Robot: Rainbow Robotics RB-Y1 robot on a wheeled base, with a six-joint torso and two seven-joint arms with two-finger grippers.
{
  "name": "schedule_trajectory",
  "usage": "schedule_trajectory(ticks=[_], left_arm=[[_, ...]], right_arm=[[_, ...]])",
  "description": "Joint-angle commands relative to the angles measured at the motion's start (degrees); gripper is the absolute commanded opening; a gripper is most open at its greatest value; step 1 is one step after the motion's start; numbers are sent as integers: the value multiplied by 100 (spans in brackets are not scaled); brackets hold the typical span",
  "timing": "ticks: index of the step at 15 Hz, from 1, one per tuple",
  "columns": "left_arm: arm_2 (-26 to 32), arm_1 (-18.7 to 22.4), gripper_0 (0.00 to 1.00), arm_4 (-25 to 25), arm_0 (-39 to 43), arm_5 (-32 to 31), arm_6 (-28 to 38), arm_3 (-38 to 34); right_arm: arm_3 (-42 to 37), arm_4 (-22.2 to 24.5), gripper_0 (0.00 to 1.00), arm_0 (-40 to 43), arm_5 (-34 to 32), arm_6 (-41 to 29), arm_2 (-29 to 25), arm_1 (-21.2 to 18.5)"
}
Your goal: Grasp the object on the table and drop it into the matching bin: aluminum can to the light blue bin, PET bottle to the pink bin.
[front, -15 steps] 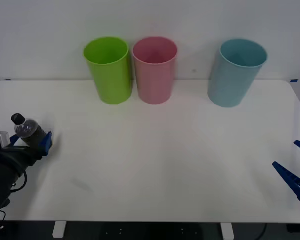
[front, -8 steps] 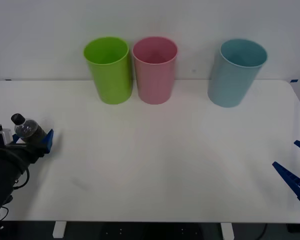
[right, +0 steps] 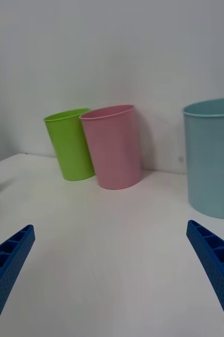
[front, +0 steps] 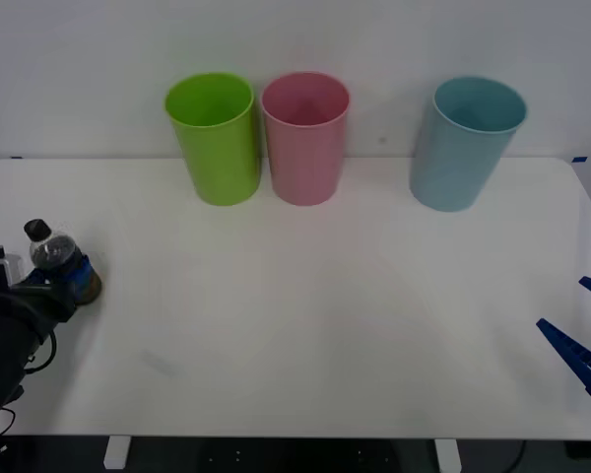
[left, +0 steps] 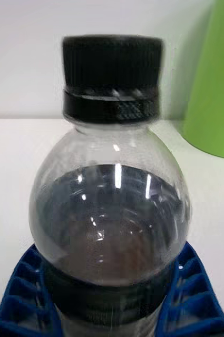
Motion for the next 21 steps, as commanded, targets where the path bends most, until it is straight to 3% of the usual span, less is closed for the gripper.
schedule_trajectory(ticks=[1,5,19,21], left_arm=[[20,4,0,22,3,-82,-3,-1],[55,13,0,84,65,-231,-3,-133],[-437,13,0,875,469,-99,568,-1909],[-516,21,0,884,469,-55,929,-2199]], right_arm=[[0,0,100,0,0,0,0,0],[0,0,100,0,0,0,0,0],[0,0,100,0,0,0,0,0],[0,0,100,0,0,0,0,0]])
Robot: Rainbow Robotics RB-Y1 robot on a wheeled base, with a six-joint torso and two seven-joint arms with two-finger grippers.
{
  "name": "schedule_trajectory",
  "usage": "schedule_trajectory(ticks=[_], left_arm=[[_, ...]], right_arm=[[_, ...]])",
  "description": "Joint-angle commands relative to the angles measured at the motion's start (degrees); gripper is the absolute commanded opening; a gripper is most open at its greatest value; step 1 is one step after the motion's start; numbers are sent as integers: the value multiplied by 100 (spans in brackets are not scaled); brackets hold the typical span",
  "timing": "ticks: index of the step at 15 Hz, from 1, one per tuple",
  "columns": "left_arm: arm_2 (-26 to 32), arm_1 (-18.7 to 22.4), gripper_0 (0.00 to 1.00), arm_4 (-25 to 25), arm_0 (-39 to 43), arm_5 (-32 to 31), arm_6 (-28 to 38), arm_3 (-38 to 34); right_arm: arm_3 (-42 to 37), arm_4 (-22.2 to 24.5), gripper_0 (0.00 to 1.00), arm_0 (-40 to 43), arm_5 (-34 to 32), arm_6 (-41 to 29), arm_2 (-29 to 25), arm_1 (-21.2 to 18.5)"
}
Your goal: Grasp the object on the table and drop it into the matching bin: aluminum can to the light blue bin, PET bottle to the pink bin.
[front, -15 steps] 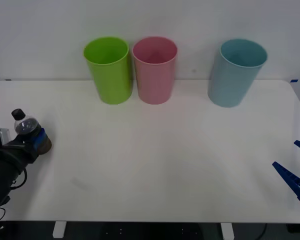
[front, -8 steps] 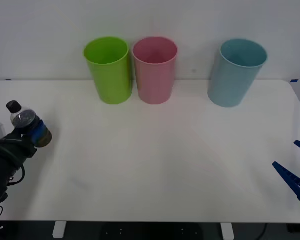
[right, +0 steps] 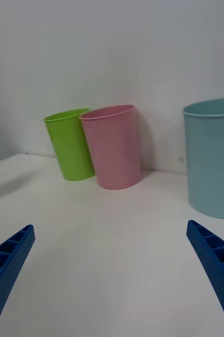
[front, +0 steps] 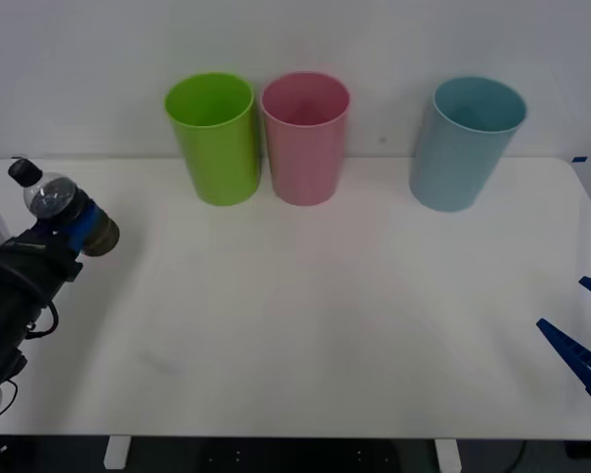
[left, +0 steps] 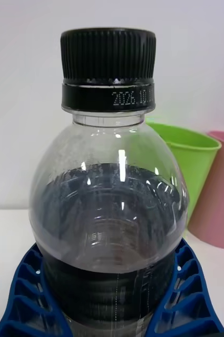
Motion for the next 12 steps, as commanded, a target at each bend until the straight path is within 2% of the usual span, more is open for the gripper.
schedule_trajectory(ticks=[1,6,8,12], left_arm=[[-101,0,0,16,-1,31,595,-436],[-189,9,0,-10,-9,40,1641,-1271],[-207,9,0,-221,-53,92,2019,-1579],[-479,0,0,-344,-335,215,2195,-1685]], right_arm=[[0,0,100,0,0,0,0,0],[0,0,100,0,0,0,0,0],[0,0,100,0,0,0,0,0],[0,0,100,0,0,0,0,0]])
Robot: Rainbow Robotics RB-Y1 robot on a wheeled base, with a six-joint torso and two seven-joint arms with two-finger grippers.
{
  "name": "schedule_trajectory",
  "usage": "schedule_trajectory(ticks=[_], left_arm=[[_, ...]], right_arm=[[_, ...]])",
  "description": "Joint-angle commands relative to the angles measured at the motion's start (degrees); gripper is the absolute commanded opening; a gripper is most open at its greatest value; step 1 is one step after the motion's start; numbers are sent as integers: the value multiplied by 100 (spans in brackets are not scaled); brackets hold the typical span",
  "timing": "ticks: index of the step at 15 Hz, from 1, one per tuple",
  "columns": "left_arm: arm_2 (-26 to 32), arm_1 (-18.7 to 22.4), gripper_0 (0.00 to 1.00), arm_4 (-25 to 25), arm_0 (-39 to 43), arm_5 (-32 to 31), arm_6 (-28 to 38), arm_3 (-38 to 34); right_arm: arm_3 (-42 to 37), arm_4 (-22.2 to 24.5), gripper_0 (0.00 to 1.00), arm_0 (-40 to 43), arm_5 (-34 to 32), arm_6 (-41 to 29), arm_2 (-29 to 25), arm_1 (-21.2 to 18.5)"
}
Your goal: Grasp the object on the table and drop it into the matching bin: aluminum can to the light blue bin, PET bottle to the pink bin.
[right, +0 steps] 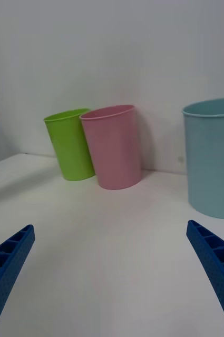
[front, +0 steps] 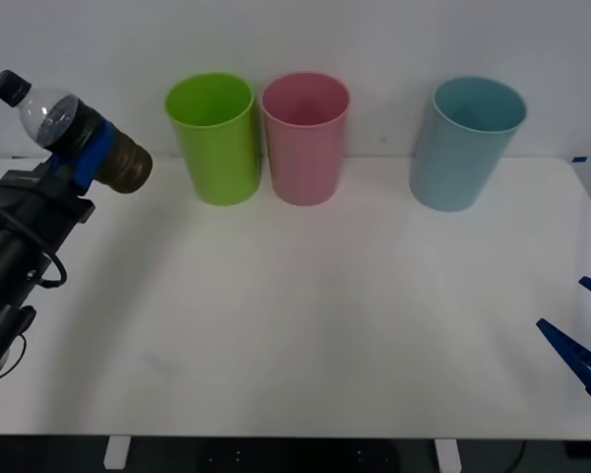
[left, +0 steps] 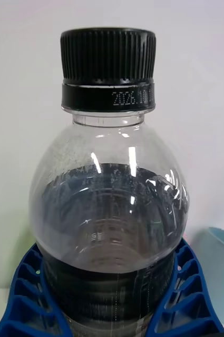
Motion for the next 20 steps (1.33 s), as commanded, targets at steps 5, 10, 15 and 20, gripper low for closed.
schedule_trajectory(ticks=[5,10,15,20], left_arm=[[-642,-159,0,-605,-883,543,89,249],[-879,-581,0,-1080,-2069,631,1,1277],[-844,-1099,0,-1835,-3124,701,-78,2402],[-615,-1433,0,-2512,-4100,824,-201,3571]], right_arm=[[0,0,100,0,0,0,0,0],[0,0,100,0,0,0,0,0],[0,0,100,0,0,0,0,0],[0,0,100,0,0,0,0,0]])
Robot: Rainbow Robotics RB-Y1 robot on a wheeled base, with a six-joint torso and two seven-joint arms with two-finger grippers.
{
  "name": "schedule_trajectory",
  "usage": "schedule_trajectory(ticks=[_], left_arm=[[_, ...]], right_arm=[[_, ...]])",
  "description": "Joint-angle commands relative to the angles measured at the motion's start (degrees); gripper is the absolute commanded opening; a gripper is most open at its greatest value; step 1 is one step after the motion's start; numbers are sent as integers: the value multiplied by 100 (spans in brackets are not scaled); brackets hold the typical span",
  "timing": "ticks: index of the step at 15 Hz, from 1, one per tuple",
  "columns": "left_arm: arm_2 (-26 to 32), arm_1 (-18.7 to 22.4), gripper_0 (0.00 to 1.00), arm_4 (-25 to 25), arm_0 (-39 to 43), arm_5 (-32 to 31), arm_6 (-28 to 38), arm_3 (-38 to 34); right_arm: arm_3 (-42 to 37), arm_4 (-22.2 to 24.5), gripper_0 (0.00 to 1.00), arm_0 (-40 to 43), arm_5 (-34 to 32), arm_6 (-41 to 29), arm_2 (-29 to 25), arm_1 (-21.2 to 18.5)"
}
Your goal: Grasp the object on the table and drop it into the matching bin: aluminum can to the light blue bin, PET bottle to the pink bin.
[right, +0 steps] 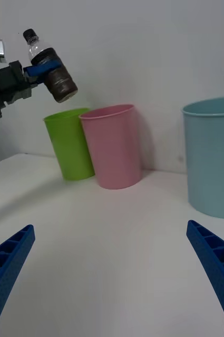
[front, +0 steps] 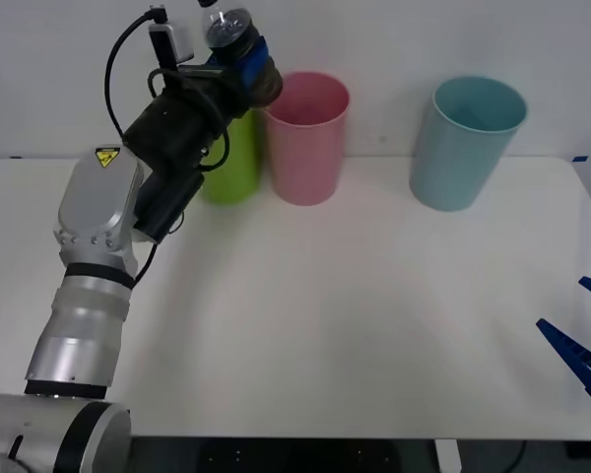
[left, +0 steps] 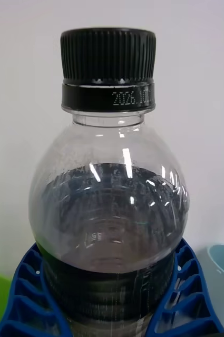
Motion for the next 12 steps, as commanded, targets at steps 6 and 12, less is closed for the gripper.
schedule_trajectory(ticks=[6,12], left_arm=[[24,-146,0,-387,-1820,606,-271,2362],[-28,-296,0,-519,-2426,1090,-482,3118]], right_arm=[[0,0,100,0,0,0,0,0],[0,0,100,0,0,0,0,0]])
